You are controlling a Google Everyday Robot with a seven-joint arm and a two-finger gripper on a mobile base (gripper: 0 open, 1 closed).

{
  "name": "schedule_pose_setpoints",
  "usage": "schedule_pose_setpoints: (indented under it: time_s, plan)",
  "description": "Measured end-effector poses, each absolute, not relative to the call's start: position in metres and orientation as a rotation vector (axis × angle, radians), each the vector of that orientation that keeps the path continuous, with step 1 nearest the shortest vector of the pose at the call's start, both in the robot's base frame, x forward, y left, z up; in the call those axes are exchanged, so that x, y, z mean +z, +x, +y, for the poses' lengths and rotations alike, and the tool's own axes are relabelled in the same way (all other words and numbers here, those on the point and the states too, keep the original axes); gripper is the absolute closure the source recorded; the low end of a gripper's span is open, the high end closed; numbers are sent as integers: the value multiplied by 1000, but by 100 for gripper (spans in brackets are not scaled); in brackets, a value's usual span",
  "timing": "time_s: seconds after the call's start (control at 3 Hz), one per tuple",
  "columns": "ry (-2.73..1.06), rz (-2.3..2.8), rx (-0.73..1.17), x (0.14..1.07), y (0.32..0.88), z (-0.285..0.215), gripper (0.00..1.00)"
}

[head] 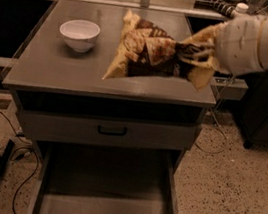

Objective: Pick brown chip bag from middle drawer and place on counter

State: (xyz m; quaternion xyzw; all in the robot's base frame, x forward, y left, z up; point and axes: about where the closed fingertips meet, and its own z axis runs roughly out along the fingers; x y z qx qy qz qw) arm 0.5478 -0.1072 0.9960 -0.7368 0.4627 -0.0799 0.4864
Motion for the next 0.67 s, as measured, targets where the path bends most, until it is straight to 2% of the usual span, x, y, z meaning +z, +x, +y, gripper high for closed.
schedule_pose_setpoints:
  time_s: [0.67]
  plan:
    - [-1763,1167,-114,996,664,-91,100]
